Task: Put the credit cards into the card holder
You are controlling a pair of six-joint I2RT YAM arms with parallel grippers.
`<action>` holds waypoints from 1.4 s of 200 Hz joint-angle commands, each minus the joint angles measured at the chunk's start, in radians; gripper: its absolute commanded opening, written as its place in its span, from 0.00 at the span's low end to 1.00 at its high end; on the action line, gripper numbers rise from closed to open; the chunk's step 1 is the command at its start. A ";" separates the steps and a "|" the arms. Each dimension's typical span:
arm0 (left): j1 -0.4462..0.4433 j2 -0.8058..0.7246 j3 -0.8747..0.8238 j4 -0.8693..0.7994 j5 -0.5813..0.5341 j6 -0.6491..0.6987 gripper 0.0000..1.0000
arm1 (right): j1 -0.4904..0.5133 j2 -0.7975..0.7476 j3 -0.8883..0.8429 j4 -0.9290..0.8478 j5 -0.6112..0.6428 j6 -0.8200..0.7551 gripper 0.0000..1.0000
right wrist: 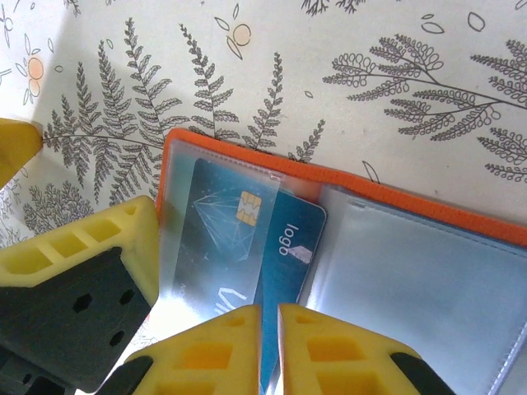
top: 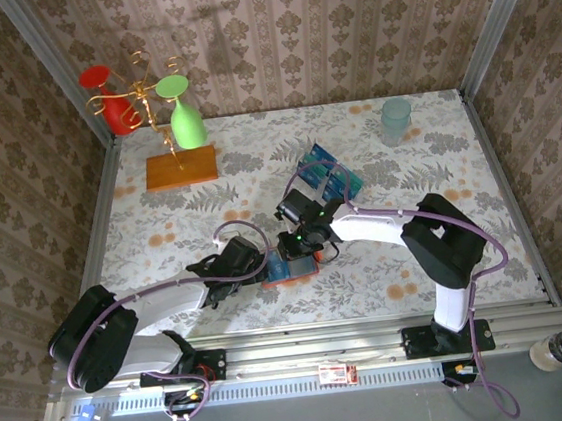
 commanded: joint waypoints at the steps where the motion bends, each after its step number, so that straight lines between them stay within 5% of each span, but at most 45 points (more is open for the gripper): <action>1: 0.008 0.033 -0.034 0.020 0.041 0.003 1.00 | -0.003 0.034 0.005 -0.021 0.028 -0.009 0.12; 122: 0.011 0.026 -0.024 0.022 0.047 0.008 1.00 | 0.035 0.113 0.051 0.009 -0.031 0.022 0.08; 197: 0.058 -0.143 -0.008 -0.115 0.040 -0.001 1.00 | 0.035 0.098 0.036 0.015 -0.017 0.024 0.08; 280: 0.061 -0.068 -0.046 -0.092 0.037 -0.030 1.00 | 0.035 0.052 0.052 -0.031 0.015 -0.001 0.08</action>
